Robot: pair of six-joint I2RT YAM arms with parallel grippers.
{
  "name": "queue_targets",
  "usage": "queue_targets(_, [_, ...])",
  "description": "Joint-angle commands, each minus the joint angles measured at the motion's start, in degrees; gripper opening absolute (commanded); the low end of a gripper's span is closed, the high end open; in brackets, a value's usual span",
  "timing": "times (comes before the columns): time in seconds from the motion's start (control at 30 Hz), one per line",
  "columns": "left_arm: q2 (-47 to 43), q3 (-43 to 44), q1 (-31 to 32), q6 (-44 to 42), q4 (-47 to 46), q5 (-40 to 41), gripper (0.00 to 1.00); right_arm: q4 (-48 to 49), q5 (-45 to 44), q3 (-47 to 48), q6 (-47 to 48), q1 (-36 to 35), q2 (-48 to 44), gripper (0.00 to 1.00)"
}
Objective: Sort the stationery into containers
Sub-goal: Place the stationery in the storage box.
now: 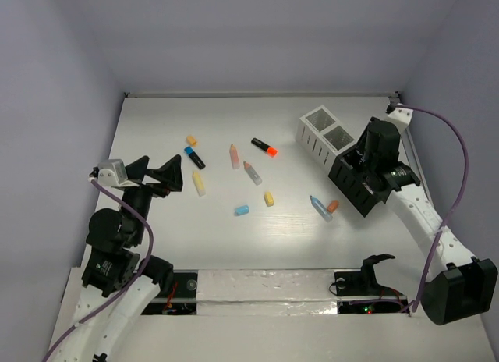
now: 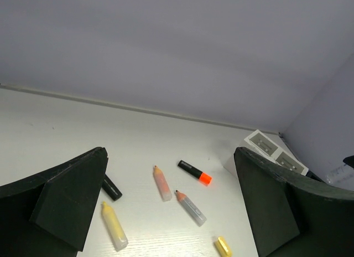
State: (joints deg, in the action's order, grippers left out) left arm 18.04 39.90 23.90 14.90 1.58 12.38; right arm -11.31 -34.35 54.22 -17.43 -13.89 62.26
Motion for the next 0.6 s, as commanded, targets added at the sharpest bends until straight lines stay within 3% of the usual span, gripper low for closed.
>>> queue_targets(0.0, [1.2, 1.32, -0.26, 0.4, -2.29, -0.78, 0.99, -1.96, 1.21, -1.48, -2.25, 1.32, -1.35, 0.1])
queue_targets(0.37, [1.38, 1.41, -0.26, 0.4, -2.29, -0.87, 0.99, 0.15, 4.29, -5.44, -4.8, 3.26, 2.25, 0.16])
queue_targets(0.47, [1.12, 1.41, -0.26, 0.31, -2.37, -0.69, 0.99, 0.15, 4.03, -5.87, -5.33, 3.78, 2.95, 0.23])
queue_targets(0.57, [1.12, 1.23, -0.26, 0.31, -2.29, -0.69, 0.99, 0.41, 4.03, -6.66, -6.3, 3.78, 3.57, 0.42])
